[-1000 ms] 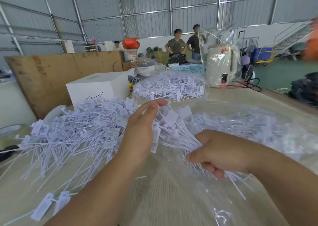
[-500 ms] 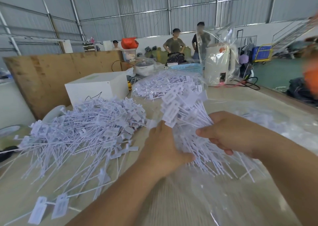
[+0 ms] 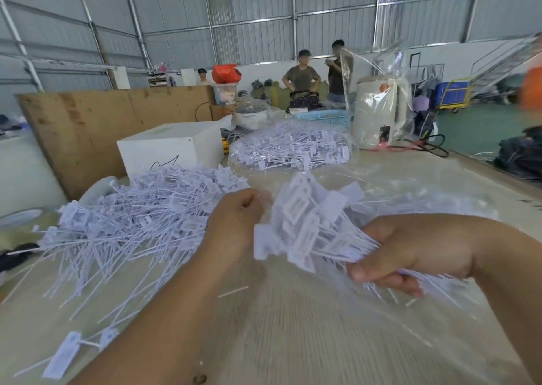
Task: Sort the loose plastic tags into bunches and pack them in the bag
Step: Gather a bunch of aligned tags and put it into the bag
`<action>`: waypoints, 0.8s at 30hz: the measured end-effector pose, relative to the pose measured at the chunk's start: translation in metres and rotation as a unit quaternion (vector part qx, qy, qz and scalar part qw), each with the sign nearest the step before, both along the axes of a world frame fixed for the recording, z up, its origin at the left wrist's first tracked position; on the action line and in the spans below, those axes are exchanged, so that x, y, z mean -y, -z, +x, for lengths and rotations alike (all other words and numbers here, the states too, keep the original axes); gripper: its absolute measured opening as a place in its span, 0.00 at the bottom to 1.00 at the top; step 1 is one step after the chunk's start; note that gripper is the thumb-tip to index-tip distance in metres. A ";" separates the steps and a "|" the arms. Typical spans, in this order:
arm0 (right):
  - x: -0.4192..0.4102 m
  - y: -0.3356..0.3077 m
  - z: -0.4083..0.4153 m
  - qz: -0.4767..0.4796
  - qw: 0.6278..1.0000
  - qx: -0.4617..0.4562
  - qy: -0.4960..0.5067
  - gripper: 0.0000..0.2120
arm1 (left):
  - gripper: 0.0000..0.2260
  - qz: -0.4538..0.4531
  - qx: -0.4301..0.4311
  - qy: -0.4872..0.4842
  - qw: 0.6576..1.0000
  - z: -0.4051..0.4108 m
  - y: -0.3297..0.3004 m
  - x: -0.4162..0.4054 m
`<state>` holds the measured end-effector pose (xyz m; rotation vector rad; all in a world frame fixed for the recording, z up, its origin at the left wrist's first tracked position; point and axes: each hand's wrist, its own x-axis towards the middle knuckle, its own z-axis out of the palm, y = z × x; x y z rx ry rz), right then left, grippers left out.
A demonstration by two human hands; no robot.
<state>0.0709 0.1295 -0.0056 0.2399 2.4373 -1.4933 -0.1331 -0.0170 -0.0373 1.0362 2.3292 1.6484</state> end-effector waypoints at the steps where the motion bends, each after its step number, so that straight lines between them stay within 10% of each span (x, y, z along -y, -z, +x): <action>1: 0.000 0.001 0.000 0.051 0.999 0.018 0.003 0.09 | 0.14 0.028 0.032 -0.007 0.999 -0.003 -0.001 0.001; 8: 0.007 0.009 -0.020 0.336 0.907 -0.101 0.234 0.05 | 0.11 0.017 -0.129 -0.035 0.991 0.002 0.001 0.001; 24: 0.008 0.038 -0.041 0.455 0.827 -0.051 0.326 0.03 | 0.15 0.162 -0.257 -0.015 0.953 0.032 -0.011 0.006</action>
